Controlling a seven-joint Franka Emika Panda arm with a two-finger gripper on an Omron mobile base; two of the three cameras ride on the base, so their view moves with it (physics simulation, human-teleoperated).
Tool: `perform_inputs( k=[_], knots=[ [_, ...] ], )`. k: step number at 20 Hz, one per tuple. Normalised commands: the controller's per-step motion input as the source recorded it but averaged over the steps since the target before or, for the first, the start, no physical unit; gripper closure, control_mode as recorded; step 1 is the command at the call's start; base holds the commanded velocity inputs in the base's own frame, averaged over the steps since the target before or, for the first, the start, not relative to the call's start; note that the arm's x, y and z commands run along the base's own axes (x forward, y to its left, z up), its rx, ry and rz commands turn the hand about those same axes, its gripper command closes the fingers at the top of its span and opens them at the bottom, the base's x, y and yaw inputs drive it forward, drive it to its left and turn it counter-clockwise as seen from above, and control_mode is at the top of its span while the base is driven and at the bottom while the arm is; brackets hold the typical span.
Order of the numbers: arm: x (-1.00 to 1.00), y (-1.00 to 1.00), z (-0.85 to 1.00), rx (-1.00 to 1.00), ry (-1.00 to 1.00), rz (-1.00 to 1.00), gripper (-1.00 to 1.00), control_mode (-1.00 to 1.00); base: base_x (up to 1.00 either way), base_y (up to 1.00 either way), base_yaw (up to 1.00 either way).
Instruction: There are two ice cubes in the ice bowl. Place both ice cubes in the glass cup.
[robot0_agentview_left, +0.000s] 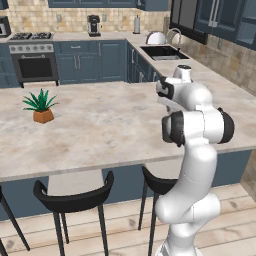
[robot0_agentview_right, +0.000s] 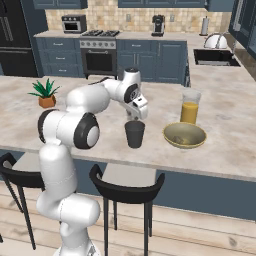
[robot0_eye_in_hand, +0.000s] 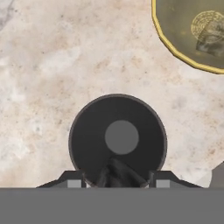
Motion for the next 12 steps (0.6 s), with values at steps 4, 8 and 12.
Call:
perform_inputs(
  k=[4, 8, 12],
  knots=[
    [0.04, -0.09, -0.26, 0.0, 0.03, 0.0, 1.0, -1.0, 0.0, 0.0, 0.0],
    [0.0, -0.13, -0.26, -0.01, 0.0, 0.0, 1.0, -1.0, 0.0, 0.0, 0.0],
    [0.06, -0.03, -0.27, -0.01, 0.0, 0.0, 1.0, -1.0, 0.0, 0.0, 0.0]
  ],
)
